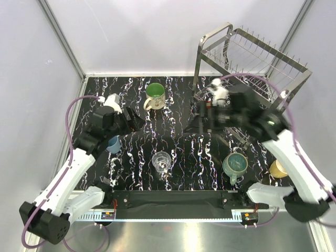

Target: Load the cups into the dish rack

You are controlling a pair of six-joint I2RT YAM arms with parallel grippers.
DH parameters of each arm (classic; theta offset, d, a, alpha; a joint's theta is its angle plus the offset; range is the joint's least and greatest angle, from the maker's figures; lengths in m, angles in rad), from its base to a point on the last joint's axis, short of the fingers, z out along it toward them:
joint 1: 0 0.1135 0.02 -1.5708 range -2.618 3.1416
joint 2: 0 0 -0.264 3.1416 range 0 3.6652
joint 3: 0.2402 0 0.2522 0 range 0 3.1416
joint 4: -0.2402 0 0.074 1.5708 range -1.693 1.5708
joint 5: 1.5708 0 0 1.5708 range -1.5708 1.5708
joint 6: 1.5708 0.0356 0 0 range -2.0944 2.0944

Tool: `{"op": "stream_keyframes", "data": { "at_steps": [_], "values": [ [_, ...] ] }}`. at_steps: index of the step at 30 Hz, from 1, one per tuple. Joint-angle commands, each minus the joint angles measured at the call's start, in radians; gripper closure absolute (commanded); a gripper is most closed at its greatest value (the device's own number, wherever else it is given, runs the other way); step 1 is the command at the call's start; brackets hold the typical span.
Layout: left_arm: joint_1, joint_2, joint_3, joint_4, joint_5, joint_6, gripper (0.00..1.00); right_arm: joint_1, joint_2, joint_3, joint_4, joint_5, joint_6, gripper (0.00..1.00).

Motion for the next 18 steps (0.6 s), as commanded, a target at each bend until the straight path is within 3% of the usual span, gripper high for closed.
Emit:
{"op": "stream_keyframes", "data": {
  "at_steps": [1,8,13,18],
  "values": [
    [-0.001,-0.07,0.014,0.006,-0.029,0.007,0.14,0.159,0.104,0.022,0.038,0.289,0.026,0.01],
    [-0.001,-0.239,0.012,-0.14,-0.105,0.015,0.14,0.444,0.329,-0.004,0.059,0.695,0.098,0.01],
    [-0.001,-0.352,-0.02,-0.198,-0.09,-0.005,0.14,0.515,0.383,-0.111,0.122,0.794,0.182,0.0],
    [-0.001,-0.43,-0.071,-0.215,-0.019,-0.069,0.14,0.527,0.409,-0.193,0.2,0.791,0.219,0.0]
  ]
}}
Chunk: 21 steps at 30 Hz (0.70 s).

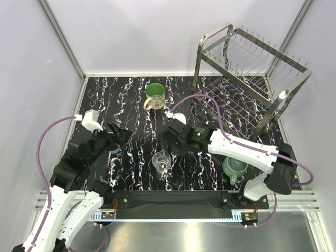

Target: Load the cups into the dish rack

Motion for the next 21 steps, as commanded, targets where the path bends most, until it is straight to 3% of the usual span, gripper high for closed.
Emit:
{"op": "stream_keyframes", "data": {
  "at_steps": [1,10,14,17,21],
  "values": [
    [-0.001,-0.031,-0.047,-0.03,0.047,-0.056,0.14,0.015,0.01,-0.027,0.091,0.096,0.065,0.0],
    [-0.001,-0.053,-0.111,-0.045,0.104,-0.066,0.14,0.022,0.041,-0.049,0.123,0.115,0.084,0.0],
    [-0.009,0.039,-0.177,0.005,0.219,-0.087,0.28,0.02,0.052,0.005,0.016,0.209,0.091,0.0],
    [-0.078,0.117,-0.214,0.027,0.191,-0.092,0.28,0.022,0.027,0.06,-0.091,0.298,0.116,0.0],
    [-0.223,0.205,-0.213,0.045,0.034,-0.125,0.28,0.02,-0.017,0.068,-0.173,0.359,0.108,0.01]
  ]
}}
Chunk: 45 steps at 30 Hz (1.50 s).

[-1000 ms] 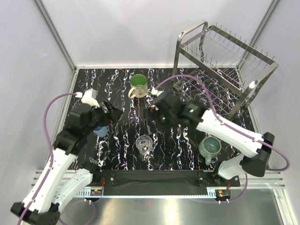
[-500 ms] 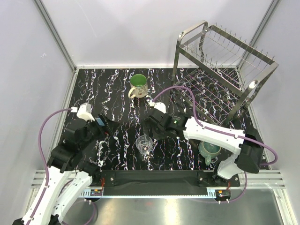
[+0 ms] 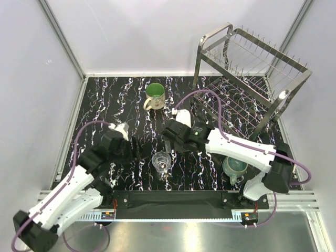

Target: Load the cups into the dish rack

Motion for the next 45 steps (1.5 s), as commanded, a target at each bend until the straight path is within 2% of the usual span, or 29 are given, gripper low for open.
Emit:
{"op": "stream_keyframes", "data": {
  "at_steps": [1,4,7,11,16,18,19,21,22,23,26,27,29,30,38,41,42,44,45],
  "values": [
    [-0.115,0.054,0.016,0.063,-0.102,-0.031,0.28,0.008,-0.083,0.032,-0.117,0.138,0.015,0.0],
    [-0.155,0.117,0.009,0.11,-0.129,-0.05,0.28,0.008,-0.15,-0.02,-0.127,0.153,0.007,0.0],
    [-0.181,0.203,-0.008,0.176,-0.123,-0.066,0.28,0.01,-0.218,-0.083,-0.091,0.085,-0.037,0.0],
    [-0.205,0.296,-0.019,0.233,-0.129,-0.083,0.29,0.008,-0.29,-0.145,-0.049,-0.003,-0.005,0.0],
    [-0.219,0.35,-0.034,0.305,-0.148,-0.09,0.33,0.008,-0.33,-0.173,-0.063,-0.003,0.071,0.0],
    [-0.224,0.367,-0.043,0.339,-0.139,-0.093,0.42,0.007,-0.321,-0.167,-0.084,0.01,0.087,0.0],
    [-0.225,0.373,-0.054,0.347,-0.139,-0.095,0.43,0.01,-0.313,-0.162,-0.11,0.03,0.082,0.0],
    [-0.232,0.382,-0.063,0.37,-0.104,-0.098,0.54,0.01,-0.307,-0.158,-0.14,0.053,0.082,0.0],
    [-0.232,0.385,-0.074,0.382,-0.093,-0.1,0.58,0.008,-0.31,-0.159,-0.134,0.044,0.065,0.0],
    [-0.232,0.385,-0.082,0.422,-0.058,-0.1,0.66,0.008,-0.319,-0.168,-0.117,0.021,0.036,0.0],
    [-0.232,0.387,-0.091,0.45,-0.008,-0.098,0.77,0.008,-0.334,-0.178,-0.088,-0.02,0.018,0.0],
    [-0.232,0.384,-0.089,0.451,-0.004,-0.095,0.85,0.008,-0.339,-0.178,-0.071,-0.034,0.015,0.0],
    [-0.232,0.373,-0.08,0.448,0.005,-0.087,0.92,0.01,-0.365,-0.178,-0.052,-0.063,0.013,0.0],
    [-0.232,0.356,-0.074,0.448,0.012,-0.084,1.0,0.008,-0.377,-0.179,-0.026,-0.075,0.013,0.0],
    [-0.206,0.238,0.032,0.46,0.084,-0.067,1.0,0.008,-0.529,-0.195,0.121,-0.163,-0.034,0.0],
    [-0.172,0.134,0.037,0.56,0.139,-0.092,1.0,0.007,-0.58,-0.201,0.184,-0.19,-0.028,0.0],
    [-0.161,0.105,0.026,0.641,0.139,-0.096,1.0,0.008,-0.598,-0.204,0.226,-0.2,-0.021,0.0],
    [-0.158,0.03,0.015,0.697,0.115,-0.109,1.0,0.008,-0.606,-0.207,0.268,-0.23,0.019,0.0],
    [-0.156,0.011,0.01,0.786,0.11,-0.106,1.0,0.008,-0.607,-0.204,0.3,-0.233,0.037,0.0]
  ]
}}
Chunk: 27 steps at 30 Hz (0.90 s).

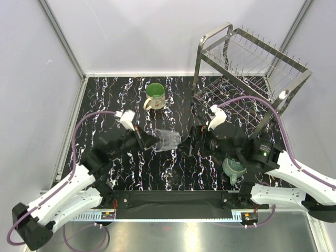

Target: Load the cups into the dish rack

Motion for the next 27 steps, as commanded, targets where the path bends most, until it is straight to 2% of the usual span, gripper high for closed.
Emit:
{"op": "stream_keyframes", "data": {
  "at_steps": [1,7,12,16,17,21,27],
  "values": [
    [0.009,-0.098,0.026,0.306,0.027,-0.008,1.0,0.006,-0.016,-0.004,0.157,-0.046,0.058,0.0],
    [0.009,-0.23,-0.101,0.642,-0.022,0.122,1.0,0.005,-0.047,-0.013,0.3,-0.037,0.234,0.0],
    [0.009,-0.27,-0.191,0.909,-0.023,0.251,1.0,0.005,-0.026,-0.024,0.453,-0.073,0.302,0.0],
    [0.009,-0.24,-0.25,1.099,-0.008,0.314,1.0,0.006,0.016,-0.004,0.532,-0.095,0.331,0.0],
    [0.009,-0.226,-0.269,1.227,0.001,0.317,1.0,0.005,0.028,0.006,0.53,-0.095,0.334,0.0],
    [0.009,-0.146,-0.344,1.497,-0.039,0.303,1.0,0.005,0.08,0.026,0.561,-0.101,0.354,0.0],
    [0.009,-0.06,-0.349,1.653,-0.034,0.288,1.0,0.006,0.076,-0.003,0.619,-0.064,0.386,0.0]
  ]
}}
